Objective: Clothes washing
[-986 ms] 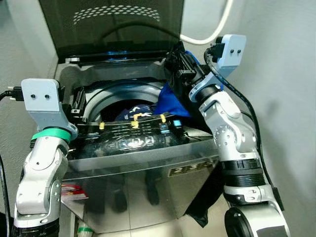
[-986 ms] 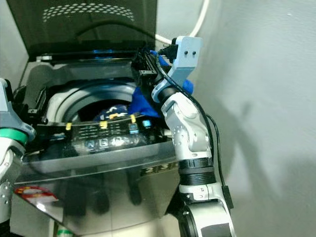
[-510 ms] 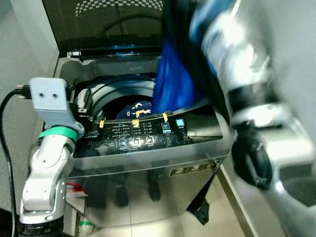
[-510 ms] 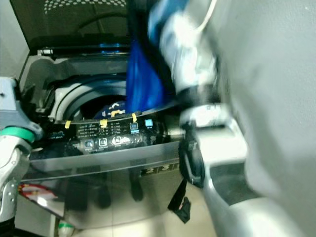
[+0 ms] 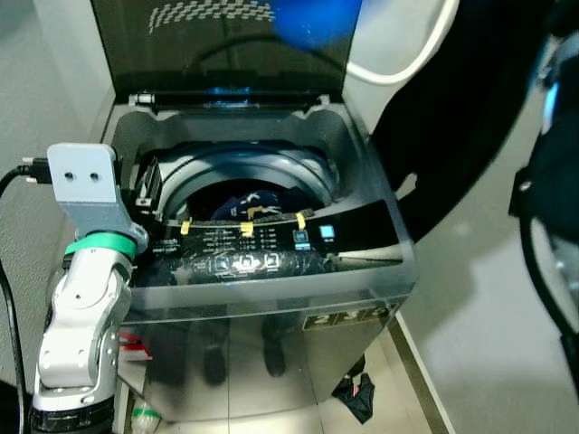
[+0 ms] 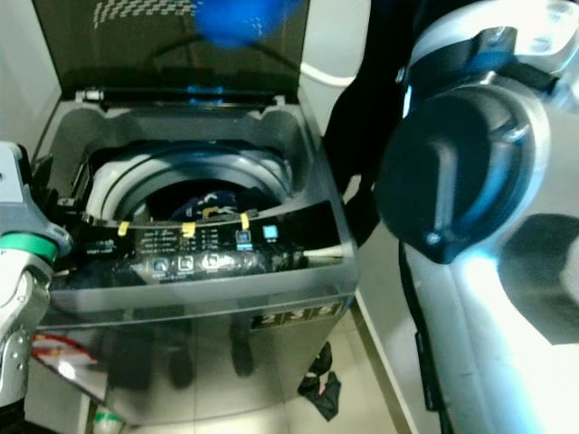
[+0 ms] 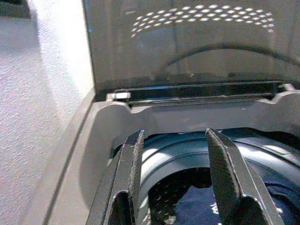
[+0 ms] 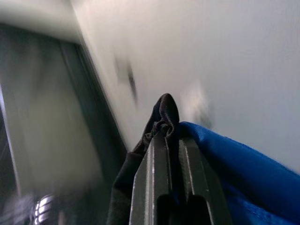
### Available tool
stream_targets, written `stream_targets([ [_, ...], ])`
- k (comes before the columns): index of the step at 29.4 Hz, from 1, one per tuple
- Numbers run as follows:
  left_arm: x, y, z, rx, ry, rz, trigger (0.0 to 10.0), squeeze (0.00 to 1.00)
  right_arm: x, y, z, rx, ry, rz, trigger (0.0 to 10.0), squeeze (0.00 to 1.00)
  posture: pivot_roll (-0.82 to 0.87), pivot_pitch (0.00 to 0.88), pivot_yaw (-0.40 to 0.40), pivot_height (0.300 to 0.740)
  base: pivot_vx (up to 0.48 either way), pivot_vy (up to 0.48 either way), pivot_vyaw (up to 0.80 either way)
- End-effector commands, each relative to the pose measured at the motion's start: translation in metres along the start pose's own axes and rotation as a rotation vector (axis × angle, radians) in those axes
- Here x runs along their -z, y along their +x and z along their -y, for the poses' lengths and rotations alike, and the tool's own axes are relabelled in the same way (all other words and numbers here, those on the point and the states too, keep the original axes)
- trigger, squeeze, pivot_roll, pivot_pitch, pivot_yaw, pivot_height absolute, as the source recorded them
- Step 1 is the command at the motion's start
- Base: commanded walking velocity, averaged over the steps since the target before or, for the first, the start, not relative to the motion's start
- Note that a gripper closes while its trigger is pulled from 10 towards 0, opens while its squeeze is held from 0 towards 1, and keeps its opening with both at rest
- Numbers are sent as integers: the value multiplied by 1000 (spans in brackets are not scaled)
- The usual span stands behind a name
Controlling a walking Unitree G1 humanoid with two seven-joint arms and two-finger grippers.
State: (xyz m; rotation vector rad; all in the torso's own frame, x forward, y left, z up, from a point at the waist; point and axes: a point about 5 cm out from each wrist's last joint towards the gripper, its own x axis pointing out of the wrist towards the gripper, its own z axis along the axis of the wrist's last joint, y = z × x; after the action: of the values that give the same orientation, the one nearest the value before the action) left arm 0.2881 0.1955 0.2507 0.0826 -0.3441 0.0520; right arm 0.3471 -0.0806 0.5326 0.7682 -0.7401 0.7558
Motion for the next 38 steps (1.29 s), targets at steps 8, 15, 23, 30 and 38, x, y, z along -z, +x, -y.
stream_targets([
  [8,5,0,3,17,28,-14,10000,0,84,-22,4,-108,-115,-340,10000,0,155,0,-5,740,0,0,0],
  [15,9,-5,-3,-5,36,-30,10000,0,142,-91,76,107,-128,-561,10000,0,158,0,-10,740,0,0,0],
  [23,12,-4,1,7,30,-41,10000,0,160,-145,119,238,-311,-734,10000,0,132,0,9,740,0,0,0],
  [30,14,-1,1,-7,25,-40,10000,0,142,-64,45,-84,-440,-662,10000,0,115,0,1,740,0,0,0],
  [38,12,-2,2,-29,23,-25,10000,0,-49,34,-90,-294,129,189,10000,0,153,0,-64,740,0,0,0],
])
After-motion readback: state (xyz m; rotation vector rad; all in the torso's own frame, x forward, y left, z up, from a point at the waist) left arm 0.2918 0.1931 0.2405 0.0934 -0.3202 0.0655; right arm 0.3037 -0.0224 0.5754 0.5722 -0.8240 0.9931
